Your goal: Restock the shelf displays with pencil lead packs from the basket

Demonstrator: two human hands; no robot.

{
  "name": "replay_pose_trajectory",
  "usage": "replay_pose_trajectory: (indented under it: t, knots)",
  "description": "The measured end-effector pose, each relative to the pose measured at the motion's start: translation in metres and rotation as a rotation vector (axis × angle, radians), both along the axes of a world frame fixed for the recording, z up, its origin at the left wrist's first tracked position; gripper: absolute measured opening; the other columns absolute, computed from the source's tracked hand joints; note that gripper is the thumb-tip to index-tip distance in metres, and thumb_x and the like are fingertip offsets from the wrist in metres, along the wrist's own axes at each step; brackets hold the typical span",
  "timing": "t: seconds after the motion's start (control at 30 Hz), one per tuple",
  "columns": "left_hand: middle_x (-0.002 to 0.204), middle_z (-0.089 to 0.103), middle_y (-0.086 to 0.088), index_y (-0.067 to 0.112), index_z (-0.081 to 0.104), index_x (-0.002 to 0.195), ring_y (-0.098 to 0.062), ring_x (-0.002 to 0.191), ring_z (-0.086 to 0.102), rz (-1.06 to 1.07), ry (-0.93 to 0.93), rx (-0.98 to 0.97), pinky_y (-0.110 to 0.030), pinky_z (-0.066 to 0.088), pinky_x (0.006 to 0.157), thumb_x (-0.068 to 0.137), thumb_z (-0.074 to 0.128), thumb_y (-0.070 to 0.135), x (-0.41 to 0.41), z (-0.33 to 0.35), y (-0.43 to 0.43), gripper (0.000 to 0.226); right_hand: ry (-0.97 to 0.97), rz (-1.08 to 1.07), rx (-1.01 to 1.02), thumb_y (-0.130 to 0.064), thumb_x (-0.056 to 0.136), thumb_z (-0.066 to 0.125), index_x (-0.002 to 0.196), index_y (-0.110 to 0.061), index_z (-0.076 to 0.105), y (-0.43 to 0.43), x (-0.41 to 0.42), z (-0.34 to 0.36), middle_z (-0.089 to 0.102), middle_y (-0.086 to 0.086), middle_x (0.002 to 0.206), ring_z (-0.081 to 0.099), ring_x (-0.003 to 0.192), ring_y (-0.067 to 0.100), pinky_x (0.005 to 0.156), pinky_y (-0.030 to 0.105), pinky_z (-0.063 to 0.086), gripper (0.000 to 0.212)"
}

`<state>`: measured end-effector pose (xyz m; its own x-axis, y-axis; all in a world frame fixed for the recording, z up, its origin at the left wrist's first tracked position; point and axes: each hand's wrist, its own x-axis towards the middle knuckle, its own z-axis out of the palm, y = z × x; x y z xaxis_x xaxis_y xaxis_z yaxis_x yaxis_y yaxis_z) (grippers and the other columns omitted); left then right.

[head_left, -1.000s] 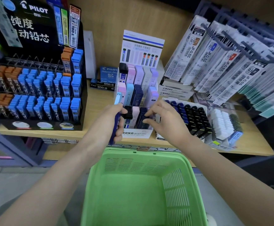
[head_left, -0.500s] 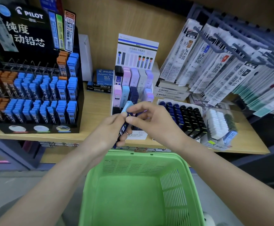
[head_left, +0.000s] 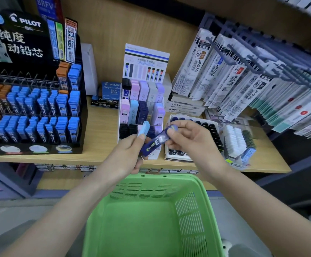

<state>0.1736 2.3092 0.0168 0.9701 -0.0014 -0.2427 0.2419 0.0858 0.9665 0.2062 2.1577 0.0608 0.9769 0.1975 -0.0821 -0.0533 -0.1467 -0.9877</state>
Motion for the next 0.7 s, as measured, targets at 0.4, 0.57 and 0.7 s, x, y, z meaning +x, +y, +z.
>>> replay_pose_trajectory:
  t: [0.4, 0.57, 0.7]
  knots:
    - [0.059, 0.053, 0.000, 0.014, 0.047, 0.091, -0.013, 0.046, 0.026, -0.030, 0.005, 0.063, -0.016, 0.022, 0.037, 0.102, 0.033, 0.019, 0.006, 0.000, -0.025, 0.019, -0.372, -0.180, -0.712, -0.012, 0.087, 0.064, 0.092, -0.019, 0.060, -0.089, 0.016, -0.015, 0.059, -0.011, 0.076, 0.054, 0.072, 0.000, 0.066, 0.002, 0.040, 0.009]
    - [0.048, 0.057, 0.006, 0.009, 0.042, 0.088, -0.015, 0.046, 0.024, -0.036, 0.024, 0.051, -0.016, 0.021, 0.036, 0.102, 0.033, 0.018, 0.010, 0.000, -0.034, 0.018, -0.406, -0.082, -0.938, -0.019, 0.086, 0.066, 0.095, -0.023, 0.065, -0.095, 0.031, -0.041, 0.059, -0.003, 0.083, 0.053, 0.077, 0.005, 0.074, 0.020, 0.044, 0.010]
    - [0.053, 0.056, 0.004, 0.009, 0.047, 0.093, -0.015, 0.047, 0.025, -0.048, 0.028, 0.042, -0.018, 0.020, 0.038, 0.102, 0.035, 0.019, 0.012, 0.001, -0.040, 0.018, -0.379, -0.046, -0.985, -0.024, 0.086, 0.067, 0.098, -0.024, 0.066, -0.095, 0.041, -0.047, 0.054, -0.002, 0.091, 0.056, 0.088, 0.011, 0.082, 0.027, 0.047, 0.013]
